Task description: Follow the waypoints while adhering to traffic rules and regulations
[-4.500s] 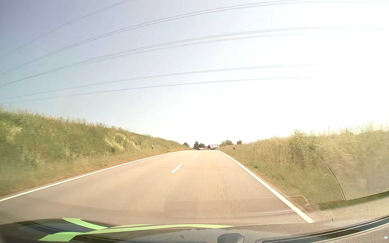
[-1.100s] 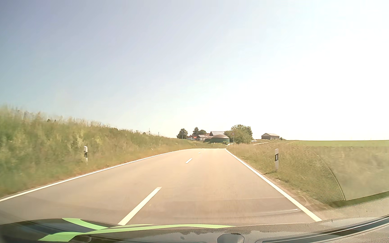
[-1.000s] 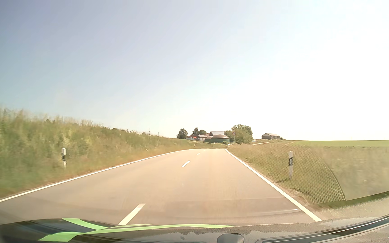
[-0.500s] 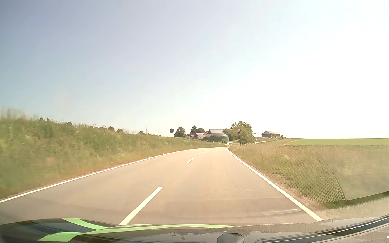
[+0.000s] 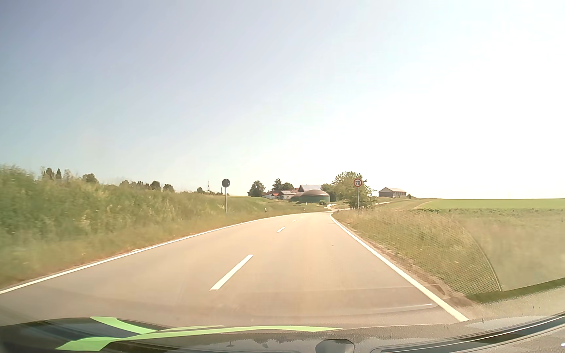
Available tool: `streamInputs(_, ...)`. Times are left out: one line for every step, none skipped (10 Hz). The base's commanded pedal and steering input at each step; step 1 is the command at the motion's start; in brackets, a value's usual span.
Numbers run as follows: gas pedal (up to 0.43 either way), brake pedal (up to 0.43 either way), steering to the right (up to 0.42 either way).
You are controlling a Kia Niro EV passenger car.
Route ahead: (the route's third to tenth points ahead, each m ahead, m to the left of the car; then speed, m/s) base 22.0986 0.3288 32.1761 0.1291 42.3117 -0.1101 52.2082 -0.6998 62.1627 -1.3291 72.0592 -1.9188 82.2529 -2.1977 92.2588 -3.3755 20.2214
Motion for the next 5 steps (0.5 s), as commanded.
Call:
streamInputs(0.287, 0.000, 0.002)
streamInputs(0.287, 0.000, 0.002)
streamInputs(0.319, 0.000, 0.002)
streamInputs(0.331, 0.000, 0.003)
streamInputs(0.339, 0.000, 0.003)
